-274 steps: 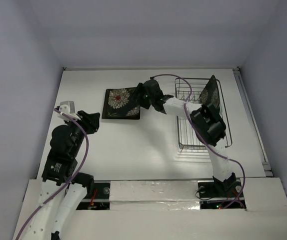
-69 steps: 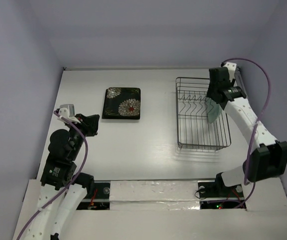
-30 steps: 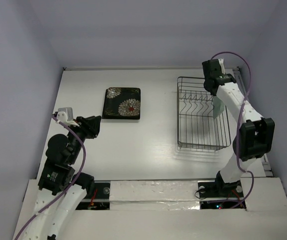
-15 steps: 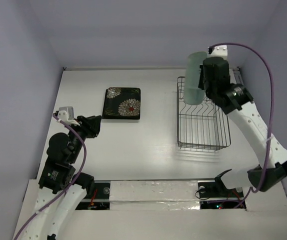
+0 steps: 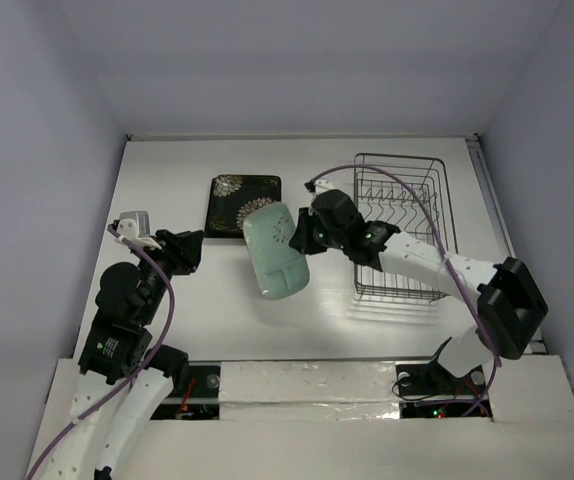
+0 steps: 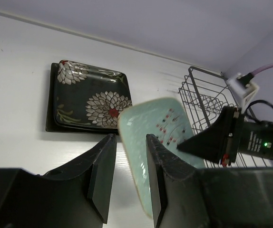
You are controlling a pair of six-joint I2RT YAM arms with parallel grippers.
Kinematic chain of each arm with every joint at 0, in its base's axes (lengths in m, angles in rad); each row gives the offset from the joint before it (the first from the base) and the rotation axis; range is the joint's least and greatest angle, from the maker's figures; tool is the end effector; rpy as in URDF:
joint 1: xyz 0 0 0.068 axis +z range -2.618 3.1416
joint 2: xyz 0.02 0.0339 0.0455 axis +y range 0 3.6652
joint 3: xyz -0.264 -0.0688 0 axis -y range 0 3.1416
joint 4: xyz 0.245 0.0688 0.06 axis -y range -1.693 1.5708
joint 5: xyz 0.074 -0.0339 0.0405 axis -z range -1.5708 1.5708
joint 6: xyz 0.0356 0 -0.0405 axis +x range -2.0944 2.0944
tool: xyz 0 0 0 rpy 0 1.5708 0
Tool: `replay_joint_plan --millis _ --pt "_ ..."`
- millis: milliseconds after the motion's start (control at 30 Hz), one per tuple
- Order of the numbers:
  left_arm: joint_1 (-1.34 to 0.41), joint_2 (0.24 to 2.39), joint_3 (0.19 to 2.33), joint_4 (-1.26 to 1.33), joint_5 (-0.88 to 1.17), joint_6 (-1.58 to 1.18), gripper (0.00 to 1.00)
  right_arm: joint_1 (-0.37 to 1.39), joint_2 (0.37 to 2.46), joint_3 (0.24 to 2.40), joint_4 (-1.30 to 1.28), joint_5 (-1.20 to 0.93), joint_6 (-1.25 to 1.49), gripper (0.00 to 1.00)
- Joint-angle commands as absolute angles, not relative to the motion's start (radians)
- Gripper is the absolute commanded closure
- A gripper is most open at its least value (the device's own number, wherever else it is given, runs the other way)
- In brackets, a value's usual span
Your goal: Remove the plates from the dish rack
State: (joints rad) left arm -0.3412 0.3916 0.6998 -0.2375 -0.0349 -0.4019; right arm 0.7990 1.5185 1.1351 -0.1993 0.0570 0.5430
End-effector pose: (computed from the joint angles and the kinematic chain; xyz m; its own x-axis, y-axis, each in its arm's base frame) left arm 0.0952 -0.0325 0.3535 -0.0567 -0.3947 -0.9171 0.3036 0.8682 -0.3925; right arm 0.2437 0.2475 0.2809 -0.6811 0.0398 -0.7311 -0.3859 0.8291 0.4046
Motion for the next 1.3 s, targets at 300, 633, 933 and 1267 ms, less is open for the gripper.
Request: replay_joint_plan --millis 300,633,933,1267 --pt "-0.339 0.414 0.703 -0.212 -0.043 -0.402 0.71 0.813 1.67 1.155 -0.037 -0.356 0.388 1.0" --pt "-0.33 0.422 0.701 -0.212 -0.043 -0.403 0.71 0.813 1.787 1.141 -0.095 -0.249 0.388 0.96" --pt "-0.33 0.423 0.699 -0.209 -0.037 -0.403 0.63 0.813 1.776 1.083 -0.132 -0.111 0.403 0.34" --pt "-0.321 0.425 0.701 -0.209 -0.032 -0.397 0.5 0.813 1.579 1.088 -0.152 -0.006 0.419 0.05"
